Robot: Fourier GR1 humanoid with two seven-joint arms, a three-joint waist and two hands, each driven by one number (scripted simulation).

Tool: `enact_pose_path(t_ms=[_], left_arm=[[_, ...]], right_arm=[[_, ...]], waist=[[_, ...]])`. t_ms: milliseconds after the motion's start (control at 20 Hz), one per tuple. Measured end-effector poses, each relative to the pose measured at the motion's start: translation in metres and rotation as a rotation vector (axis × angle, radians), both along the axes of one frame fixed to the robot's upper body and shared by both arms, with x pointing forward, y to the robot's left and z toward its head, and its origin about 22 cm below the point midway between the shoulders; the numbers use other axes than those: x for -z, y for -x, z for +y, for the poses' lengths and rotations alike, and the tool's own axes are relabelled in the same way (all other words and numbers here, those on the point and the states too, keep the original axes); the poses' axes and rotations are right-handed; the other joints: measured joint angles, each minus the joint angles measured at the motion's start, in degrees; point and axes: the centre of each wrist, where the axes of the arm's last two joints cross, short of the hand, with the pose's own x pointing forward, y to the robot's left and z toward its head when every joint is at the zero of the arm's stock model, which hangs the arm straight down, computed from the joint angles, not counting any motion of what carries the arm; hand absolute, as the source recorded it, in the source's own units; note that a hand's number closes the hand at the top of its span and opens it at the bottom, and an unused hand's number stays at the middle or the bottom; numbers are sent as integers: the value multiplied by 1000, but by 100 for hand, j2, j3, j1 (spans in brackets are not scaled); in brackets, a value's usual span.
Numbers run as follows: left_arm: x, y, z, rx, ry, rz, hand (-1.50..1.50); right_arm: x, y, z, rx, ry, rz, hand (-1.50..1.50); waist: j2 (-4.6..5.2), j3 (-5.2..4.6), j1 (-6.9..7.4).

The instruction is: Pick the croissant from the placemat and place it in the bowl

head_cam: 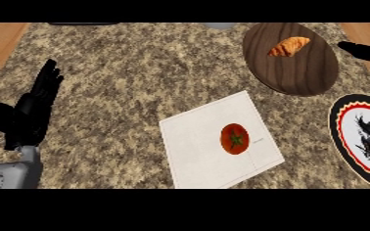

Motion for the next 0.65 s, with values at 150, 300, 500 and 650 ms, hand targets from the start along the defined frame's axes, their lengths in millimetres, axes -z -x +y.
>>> enact_pose_path(t_ms=[150, 300, 500, 650], left_arm=[[2, -1, 4, -7, 0, 2, 0], [2, 5, 5, -13, 3, 8, 0], [3, 5, 5, -17, 4, 7, 0], [-2, 0, 3, -12, 5, 5, 0]], right_arm=[[6, 28, -30, -16, -28, -7, -150], [13, 61, -56, -35, -49, -31, -150], [23, 100, -76, -77, -98, -73, -150], [14, 116, -80, -109, -110, -114, -150]], waist=[[-14, -5, -52], [-26, -7, -71], [-24, -9, -75], [-17, -9, -51]])
